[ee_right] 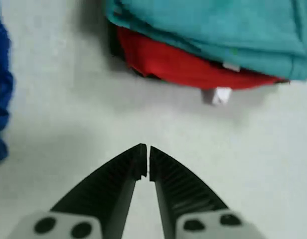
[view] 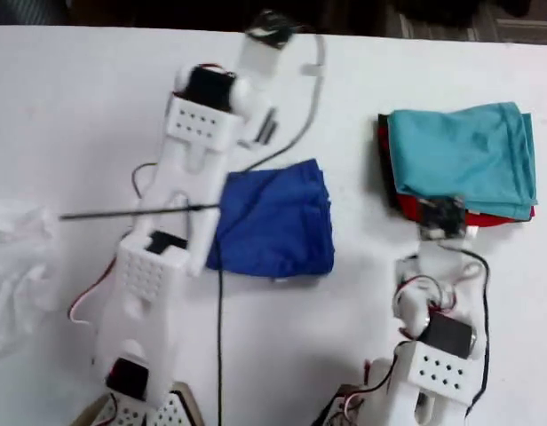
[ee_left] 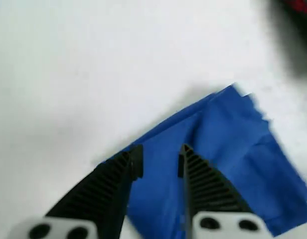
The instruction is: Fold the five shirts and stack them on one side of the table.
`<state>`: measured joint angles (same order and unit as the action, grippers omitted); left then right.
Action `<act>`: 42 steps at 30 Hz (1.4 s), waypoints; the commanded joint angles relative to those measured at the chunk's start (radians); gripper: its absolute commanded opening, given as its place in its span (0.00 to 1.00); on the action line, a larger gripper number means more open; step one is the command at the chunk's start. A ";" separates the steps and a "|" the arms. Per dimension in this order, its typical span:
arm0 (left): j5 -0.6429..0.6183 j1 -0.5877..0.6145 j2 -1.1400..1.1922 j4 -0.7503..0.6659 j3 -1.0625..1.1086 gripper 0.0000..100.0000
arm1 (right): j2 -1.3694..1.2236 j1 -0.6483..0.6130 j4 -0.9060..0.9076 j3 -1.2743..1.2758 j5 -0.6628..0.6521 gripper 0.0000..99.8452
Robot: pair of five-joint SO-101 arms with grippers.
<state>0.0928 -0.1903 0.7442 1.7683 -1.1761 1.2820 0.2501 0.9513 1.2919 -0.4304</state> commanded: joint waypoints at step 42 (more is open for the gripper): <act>0.057 0.166 0.210 0.021 -0.044 0.14 | -0.871 -0.441 0.084 -0.635 0.121 0.02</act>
<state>0.1404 -0.0138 1.0495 1.7515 -1.1546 0.2831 -0.1857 0.9851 0.7411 -0.3030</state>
